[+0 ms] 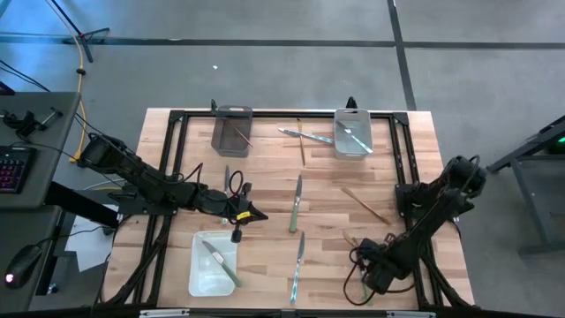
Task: Sort silverware by color (type)
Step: Put the gold table knife into the black bin
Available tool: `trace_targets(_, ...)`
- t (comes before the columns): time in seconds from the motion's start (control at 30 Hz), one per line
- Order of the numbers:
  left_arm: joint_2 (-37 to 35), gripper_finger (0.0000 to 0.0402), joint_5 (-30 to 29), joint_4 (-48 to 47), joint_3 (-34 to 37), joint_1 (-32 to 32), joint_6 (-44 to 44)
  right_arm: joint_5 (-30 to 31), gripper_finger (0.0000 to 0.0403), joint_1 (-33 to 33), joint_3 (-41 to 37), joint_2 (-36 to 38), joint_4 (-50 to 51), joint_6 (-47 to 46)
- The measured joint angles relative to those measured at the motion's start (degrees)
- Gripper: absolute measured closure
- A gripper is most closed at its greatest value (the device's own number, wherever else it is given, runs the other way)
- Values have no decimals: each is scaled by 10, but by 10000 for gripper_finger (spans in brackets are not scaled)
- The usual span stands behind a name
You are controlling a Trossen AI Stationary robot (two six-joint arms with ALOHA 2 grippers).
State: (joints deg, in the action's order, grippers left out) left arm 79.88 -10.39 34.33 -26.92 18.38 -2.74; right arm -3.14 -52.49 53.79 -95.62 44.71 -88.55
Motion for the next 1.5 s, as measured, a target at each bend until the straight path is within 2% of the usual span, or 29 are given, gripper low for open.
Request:
trace_targets(0.2,0,402,0,0,0,0,0,-12,304,9,-3,-17,-2,5)
trace_targets(0.43,0,402,0,-2,0,0,0,12,364,15,-3,-17,-2,12)
trace_targets(0.63,0,402,0,-2,0,0,0,16,395,29,-3,-17,-2,50)
trace_targets(0.87,0,401,0,-2,0,0,0,31,401,57,-3,-10,6,109)
trace_targets(1.17,0,401,-7,-2,0,0,7,83,402,101,-3,70,13,141)
trace_targets(1.23,0,396,-14,-3,-1,3,27,101,402,122,-3,91,9,154)
trace_targets(1.33,11,381,-61,-2,-17,20,73,112,402,164,-3,111,-13,194)
trace_targets(1.5,56,344,-120,-2,-68,55,191,117,402,259,-3,116,-106,291)
